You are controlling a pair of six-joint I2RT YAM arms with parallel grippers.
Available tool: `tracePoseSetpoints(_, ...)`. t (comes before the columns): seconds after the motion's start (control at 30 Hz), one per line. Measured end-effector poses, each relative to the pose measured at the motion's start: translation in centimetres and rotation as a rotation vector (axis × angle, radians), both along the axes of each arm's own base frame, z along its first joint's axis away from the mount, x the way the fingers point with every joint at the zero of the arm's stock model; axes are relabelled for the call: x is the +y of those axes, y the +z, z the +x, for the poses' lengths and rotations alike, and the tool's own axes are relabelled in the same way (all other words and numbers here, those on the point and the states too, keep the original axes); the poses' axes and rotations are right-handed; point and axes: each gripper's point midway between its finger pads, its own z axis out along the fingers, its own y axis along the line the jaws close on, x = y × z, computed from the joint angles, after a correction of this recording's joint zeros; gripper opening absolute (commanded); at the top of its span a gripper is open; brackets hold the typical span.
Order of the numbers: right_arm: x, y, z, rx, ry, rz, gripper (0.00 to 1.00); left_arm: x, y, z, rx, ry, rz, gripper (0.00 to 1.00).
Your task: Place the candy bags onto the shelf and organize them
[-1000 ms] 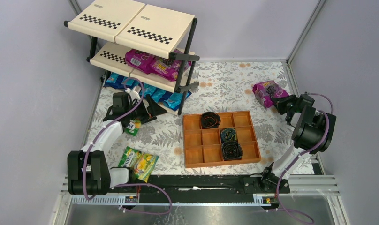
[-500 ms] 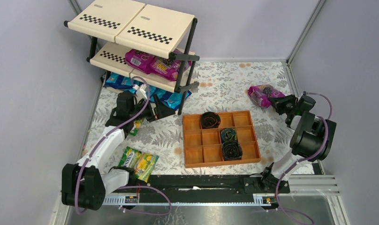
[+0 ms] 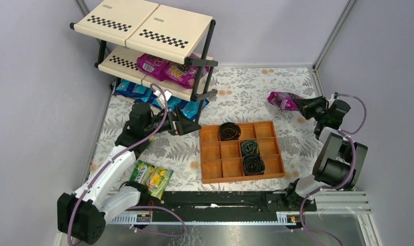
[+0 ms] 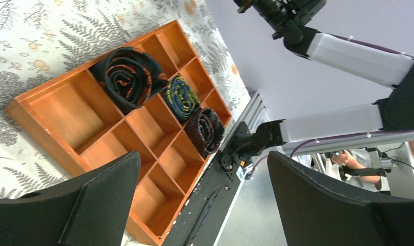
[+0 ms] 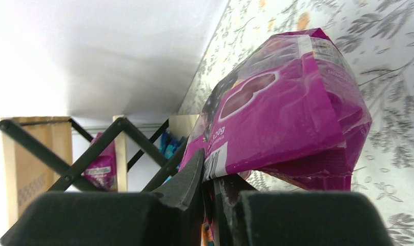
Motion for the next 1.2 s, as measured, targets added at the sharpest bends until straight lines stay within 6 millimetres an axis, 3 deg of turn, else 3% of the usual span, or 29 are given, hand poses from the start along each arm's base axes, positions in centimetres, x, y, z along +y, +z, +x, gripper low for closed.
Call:
tracePoseSetpoints(0.13, 1.5, 1.6, -0.4, -0.032, 0.055, 0.035, 0.00, -0.2, 1.4, -0.7, -0.025, -0.008, -0.031, 0.99)
tracePoseSetpoints(0.37, 4.5, 8.6, -3.8, -0.162, 0.152, -0.051, 0.00, -0.4, 2.1, -1.3, -0.046, -0.027, -0.045, 0.99)
tracePoseSetpoints(0.47, 6.9, 11.9, -5.8, -0.236, 0.217, -0.140, 0.00, -0.7, 1.9, -1.7, -0.038, -0.058, -0.048, 0.99)
tracePoseSetpoints(0.53, 9.5, 13.6, -7.3, -0.286, 0.298, -0.185, 0.00, -1.0, 1.7, -1.8, -0.030, -0.079, -0.047, 0.99)
tracePoseSetpoints(0.63, 13.7, 14.3, -9.6, -0.326, 0.440, -0.203, 0.00, -1.2, 1.8, -2.2, -0.033, -0.108, -0.057, 0.99)
tracePoseSetpoints(0.83, 20.8, 13.5, -14.2, -0.324, 0.759, -0.134, 0.00, -1.8, 2.5, -3.8, -0.048, -0.183, -0.166, 0.99)
tracePoseSetpoints(1.0, 24.9, 13.2, -17.5, -0.329, 0.976, -0.080, 0.00, -2.1, 1.4, -4.9, 0.050, -0.215, -0.257, 0.99)
tracePoseSetpoints(1.2, 28.4, 14.4, -20.1, -0.402, 1.156, -0.021, 0.00, -2.4, 2.1, -4.7, 0.165, -0.193, -0.364, 0.99)
